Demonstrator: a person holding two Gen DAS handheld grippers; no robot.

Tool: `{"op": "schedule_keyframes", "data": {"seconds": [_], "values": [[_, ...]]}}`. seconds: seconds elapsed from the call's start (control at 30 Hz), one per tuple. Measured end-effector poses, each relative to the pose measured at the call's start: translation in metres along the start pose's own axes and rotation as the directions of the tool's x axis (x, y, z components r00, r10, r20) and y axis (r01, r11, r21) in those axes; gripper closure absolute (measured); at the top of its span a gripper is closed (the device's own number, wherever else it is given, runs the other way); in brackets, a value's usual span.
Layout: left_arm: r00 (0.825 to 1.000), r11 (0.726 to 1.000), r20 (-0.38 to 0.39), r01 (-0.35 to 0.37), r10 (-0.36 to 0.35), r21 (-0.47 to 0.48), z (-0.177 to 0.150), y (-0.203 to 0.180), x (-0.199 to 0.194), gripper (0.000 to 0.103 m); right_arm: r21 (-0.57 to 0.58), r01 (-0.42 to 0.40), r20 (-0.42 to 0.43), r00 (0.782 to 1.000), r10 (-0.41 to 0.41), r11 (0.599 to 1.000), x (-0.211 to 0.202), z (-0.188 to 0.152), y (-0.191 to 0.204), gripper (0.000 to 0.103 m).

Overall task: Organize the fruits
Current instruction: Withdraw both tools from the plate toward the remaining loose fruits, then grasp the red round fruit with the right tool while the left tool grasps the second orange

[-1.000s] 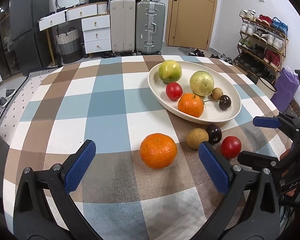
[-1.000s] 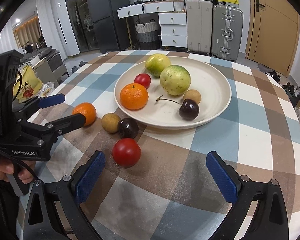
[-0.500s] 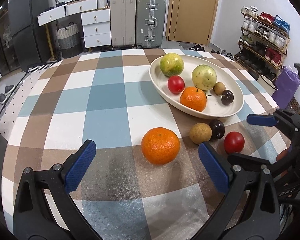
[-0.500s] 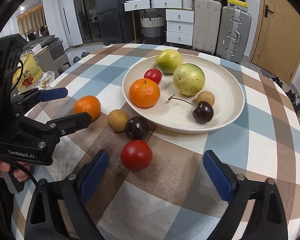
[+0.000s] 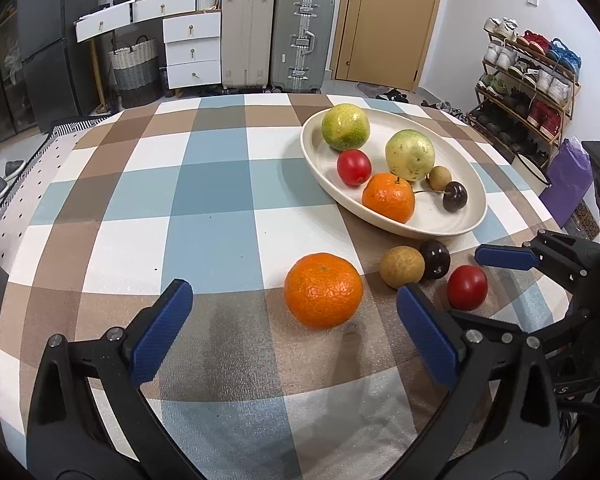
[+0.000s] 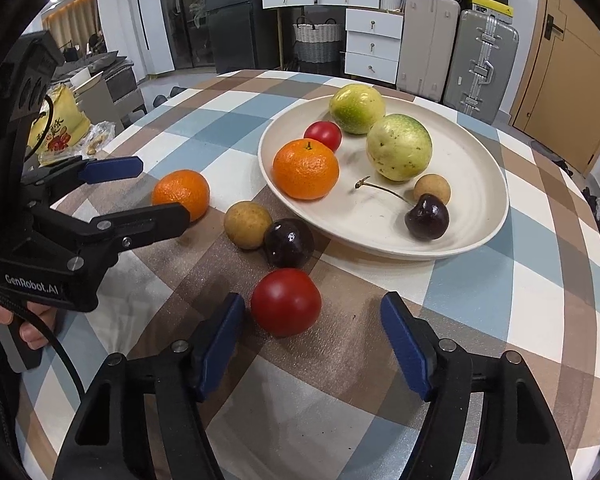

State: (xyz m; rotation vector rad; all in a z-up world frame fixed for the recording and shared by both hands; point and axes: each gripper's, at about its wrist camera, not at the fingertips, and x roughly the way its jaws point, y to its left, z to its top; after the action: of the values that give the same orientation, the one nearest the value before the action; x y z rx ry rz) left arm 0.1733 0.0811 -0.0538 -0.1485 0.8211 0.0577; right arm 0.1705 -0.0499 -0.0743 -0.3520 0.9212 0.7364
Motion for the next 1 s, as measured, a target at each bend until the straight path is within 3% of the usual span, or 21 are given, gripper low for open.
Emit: {"op": "schedule_keyframes", "data": {"seconds": [0.13,0.2,0.3,0.53,0.7,1.0], "values": [[1.000,1.000,0.003,0.003,-0.003,0.005,0.000,0.000,-0.001,0.001,0.000,-0.005,0.004,1.000,0.005,1.000,-0.001,-0.001,-0.001,0.031],[1.000,1.000,0.004,0.003,-0.003,0.005,0.000,0.000,0.000,0.001,-0.005,0.004,0.014,1.000,-0.004,1.000,-0.003,-0.001,0.001,0.048],[1.000,1.000,0.006,0.009,-0.009,0.007,0.000,-0.001,-0.001,0.001,-0.015,-0.004,0.026,1.000,0.004,1.000,-0.006,-0.003,0.003,0.064],[1.000,0.999,-0.003,0.028,-0.028,0.018,-0.002,-0.005,-0.001,0.006,0.002,-0.037,0.059,0.998,0.037,0.999,-0.012,-0.003,-0.001,0.070],[0.999,0.999,-0.013,0.040,-0.040,0.015,-0.002,-0.004,0.001,0.020,0.018,-0.039,0.088,0.995,0.037,0.999,-0.016,-0.003,-0.005,0.070],[0.997,0.997,-0.018,0.074,-0.074,0.000,-0.001,-0.001,0.003,0.055,0.052,-0.038,0.119,0.992,0.031,0.998,-0.024,-0.004,-0.013,0.070]]}}
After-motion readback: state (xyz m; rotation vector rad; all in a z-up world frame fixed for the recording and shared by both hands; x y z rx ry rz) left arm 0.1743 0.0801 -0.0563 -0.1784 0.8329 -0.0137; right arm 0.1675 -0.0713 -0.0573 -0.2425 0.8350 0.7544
